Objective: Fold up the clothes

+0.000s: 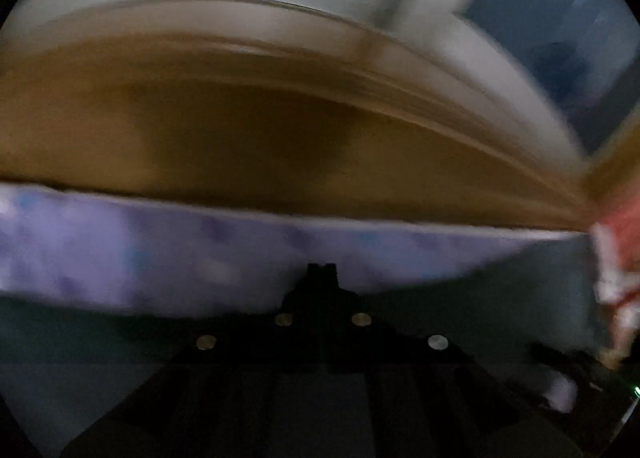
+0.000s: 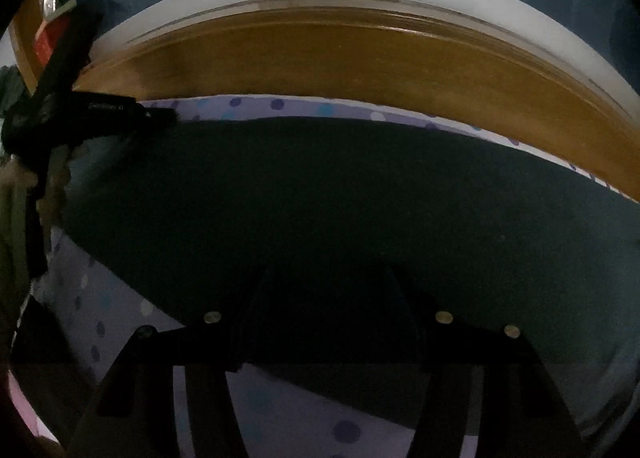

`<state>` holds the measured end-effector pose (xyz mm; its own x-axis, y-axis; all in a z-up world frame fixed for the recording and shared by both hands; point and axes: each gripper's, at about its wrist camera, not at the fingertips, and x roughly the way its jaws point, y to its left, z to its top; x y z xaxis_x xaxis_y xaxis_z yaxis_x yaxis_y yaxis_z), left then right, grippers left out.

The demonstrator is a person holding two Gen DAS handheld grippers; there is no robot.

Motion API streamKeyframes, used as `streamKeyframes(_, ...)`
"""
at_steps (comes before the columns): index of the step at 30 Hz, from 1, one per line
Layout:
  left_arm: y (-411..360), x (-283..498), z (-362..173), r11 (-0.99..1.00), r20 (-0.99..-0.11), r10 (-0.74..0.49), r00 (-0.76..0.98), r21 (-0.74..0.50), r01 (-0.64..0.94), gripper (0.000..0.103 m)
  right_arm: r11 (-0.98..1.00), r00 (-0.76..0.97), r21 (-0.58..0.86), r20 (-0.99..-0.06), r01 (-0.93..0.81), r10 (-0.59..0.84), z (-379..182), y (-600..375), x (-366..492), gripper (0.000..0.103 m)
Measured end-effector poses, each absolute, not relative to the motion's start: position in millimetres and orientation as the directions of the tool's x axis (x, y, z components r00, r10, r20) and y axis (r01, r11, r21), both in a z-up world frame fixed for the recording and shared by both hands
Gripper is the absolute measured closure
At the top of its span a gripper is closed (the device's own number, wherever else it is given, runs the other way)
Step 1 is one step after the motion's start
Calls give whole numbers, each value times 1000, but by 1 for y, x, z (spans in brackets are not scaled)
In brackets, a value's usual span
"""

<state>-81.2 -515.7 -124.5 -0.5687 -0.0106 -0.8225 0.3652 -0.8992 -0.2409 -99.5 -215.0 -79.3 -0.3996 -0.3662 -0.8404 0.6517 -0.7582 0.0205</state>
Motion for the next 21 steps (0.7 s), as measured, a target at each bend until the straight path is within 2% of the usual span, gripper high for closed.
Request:
streamKeyframes(2, -521, -71, -119, -899, -820, 20, -571, -265, 349, 99, -761, -406, 9, -841, 649, -357, -79, -216, -98, 45)
streamKeyframes(6, -521, -49, -109, -903, -801, 98, -591, -321, 286, 89, -743, -354, 104, -830, 661, -431, -58, -221, -107, 50)
streamKeyframes(8, -512, -36, -104, -902, -780, 153, -607, -361, 236, 88, -709, -334, 108, -825, 697, -455, -51, -243, -113, 50)
streamKeyframes(10, -505, -24, -103, -895, -757, 203, -621, -401, 197, 86, -676, -296, 115, -837, 728, -461, -55, -270, -122, 55)
streamKeyframes(12, -491, -30, -109, -916, -773, 159, -614, -348, 201, 86, -651, -255, 124, -853, 749, -456, -65, -300, -135, 58)
streamKeyframes(14, -493, -40, -125, -939, -825, 9, -566, -202, 279, 86, -664, -316, 73, -837, 744, -447, -72, -324, -148, 58)
streamKeyframes(15, -501, -41, -131, -935, -818, 2, -575, -206, 289, 88, -674, -339, 52, -835, 737, -435, -74, -334, -156, 58)
streamKeyframes(17, -517, -41, -136, -913, -799, 41, -600, -274, 303, 98, -695, -360, 55, -825, 717, -436, -73, -344, -168, 58)
streamKeyframes(18, -525, -40, -134, -898, -801, 37, -597, -289, 332, 100, -706, -358, 73, -822, 705, -443, -70, -343, -171, 63)
streamKeyframes(19, -528, -36, -130, -896, -801, 12, -598, -274, 349, 100, -716, -357, 92, -819, 693, -450, -66, -341, -174, 65)
streamKeyframes(21, -531, -28, -121, -897, -799, -44, -600, -233, 376, 93, -717, -365, 140, -785, 683, -501, -52, -325, -168, 66)
